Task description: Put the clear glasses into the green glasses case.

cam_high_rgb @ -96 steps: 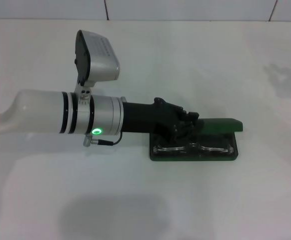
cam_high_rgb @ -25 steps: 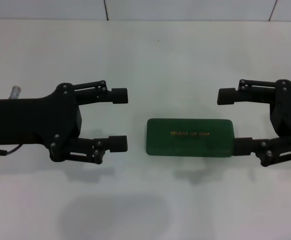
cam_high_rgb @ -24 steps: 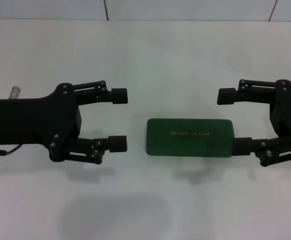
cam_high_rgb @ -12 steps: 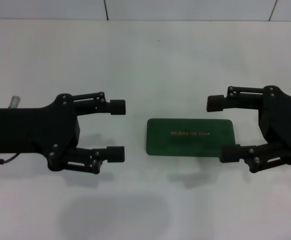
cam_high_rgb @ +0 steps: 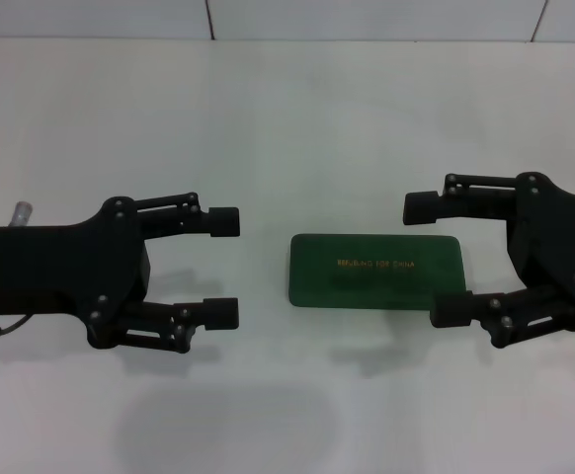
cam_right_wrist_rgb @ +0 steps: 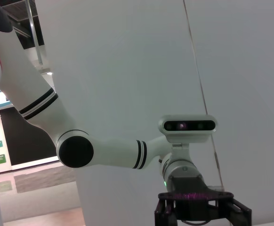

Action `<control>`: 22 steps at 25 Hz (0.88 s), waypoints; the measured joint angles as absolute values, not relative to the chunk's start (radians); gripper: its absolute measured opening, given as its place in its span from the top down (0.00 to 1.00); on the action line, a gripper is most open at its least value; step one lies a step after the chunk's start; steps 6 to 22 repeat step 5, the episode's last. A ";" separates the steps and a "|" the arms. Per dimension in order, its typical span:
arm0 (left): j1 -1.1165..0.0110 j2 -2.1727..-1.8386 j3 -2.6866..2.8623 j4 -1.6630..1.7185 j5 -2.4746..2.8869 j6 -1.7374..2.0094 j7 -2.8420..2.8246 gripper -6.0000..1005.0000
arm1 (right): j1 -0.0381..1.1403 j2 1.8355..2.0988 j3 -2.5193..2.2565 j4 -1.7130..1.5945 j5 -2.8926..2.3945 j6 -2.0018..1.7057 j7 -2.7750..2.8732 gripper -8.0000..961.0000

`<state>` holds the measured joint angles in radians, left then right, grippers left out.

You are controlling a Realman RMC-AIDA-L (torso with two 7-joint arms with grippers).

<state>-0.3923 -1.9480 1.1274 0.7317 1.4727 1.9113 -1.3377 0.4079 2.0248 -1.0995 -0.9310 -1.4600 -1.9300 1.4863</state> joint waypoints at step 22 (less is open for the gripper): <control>-0.386 -1.951 1.127 0.732 1.473 1.911 -1.334 0.15 | 0.406 2.025 -1.100 -0.931 -1.460 -1.932 1.489 0.10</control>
